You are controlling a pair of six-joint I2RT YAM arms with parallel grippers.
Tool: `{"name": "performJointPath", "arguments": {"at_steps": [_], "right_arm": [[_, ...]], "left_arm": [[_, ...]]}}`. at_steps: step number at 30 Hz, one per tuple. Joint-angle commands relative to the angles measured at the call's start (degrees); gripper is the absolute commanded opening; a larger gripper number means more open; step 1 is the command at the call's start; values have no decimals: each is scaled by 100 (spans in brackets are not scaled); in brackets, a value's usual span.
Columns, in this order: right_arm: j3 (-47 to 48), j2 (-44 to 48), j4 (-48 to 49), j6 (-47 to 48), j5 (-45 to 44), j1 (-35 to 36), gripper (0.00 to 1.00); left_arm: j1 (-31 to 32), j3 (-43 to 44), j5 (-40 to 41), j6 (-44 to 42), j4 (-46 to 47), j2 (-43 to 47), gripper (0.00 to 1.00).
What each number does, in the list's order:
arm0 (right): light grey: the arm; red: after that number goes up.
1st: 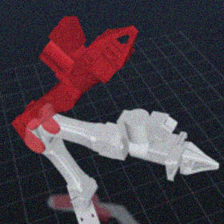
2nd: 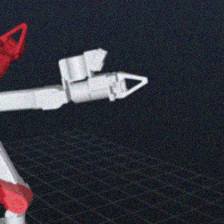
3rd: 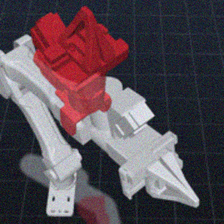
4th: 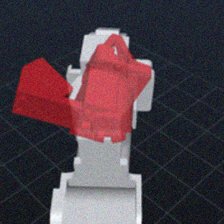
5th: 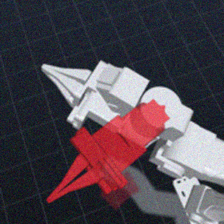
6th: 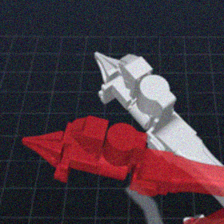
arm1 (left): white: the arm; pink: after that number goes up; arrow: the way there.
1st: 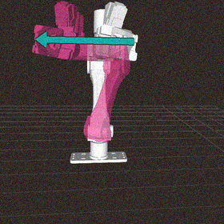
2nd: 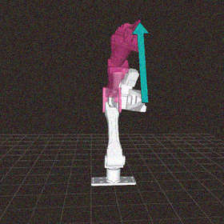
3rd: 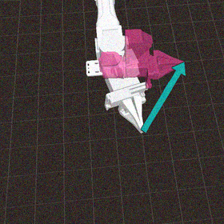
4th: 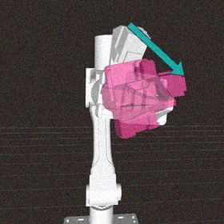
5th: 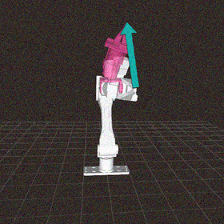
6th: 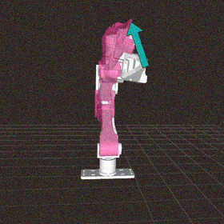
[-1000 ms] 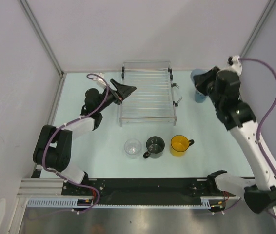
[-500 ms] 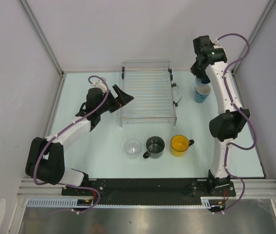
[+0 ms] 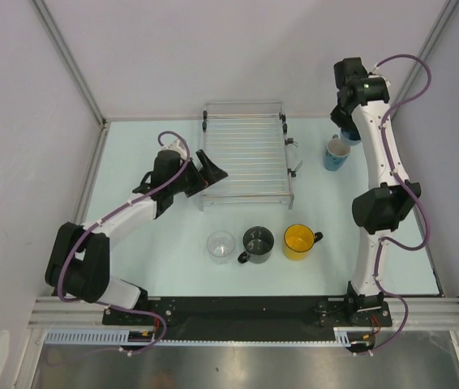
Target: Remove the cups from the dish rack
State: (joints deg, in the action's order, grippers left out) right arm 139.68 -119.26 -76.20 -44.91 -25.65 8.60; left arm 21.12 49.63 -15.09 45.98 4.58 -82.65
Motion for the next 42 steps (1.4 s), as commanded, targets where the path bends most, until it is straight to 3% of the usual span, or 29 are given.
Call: {"name": "performJointPath", "arguments": {"at_steps": [1, 15, 42], "right_arm": [[-54, 0, 114, 61, -90, -209, 0], [200, -571, 712, 131, 534, -324, 0], [-344, -1319, 1169, 96, 684, -421, 0]], "left_arm": [[85, 223, 94, -133, -27, -84, 100], [234, 170, 59, -168, -89, -251, 100], [305, 267, -20, -185, -194, -620, 99]]}}
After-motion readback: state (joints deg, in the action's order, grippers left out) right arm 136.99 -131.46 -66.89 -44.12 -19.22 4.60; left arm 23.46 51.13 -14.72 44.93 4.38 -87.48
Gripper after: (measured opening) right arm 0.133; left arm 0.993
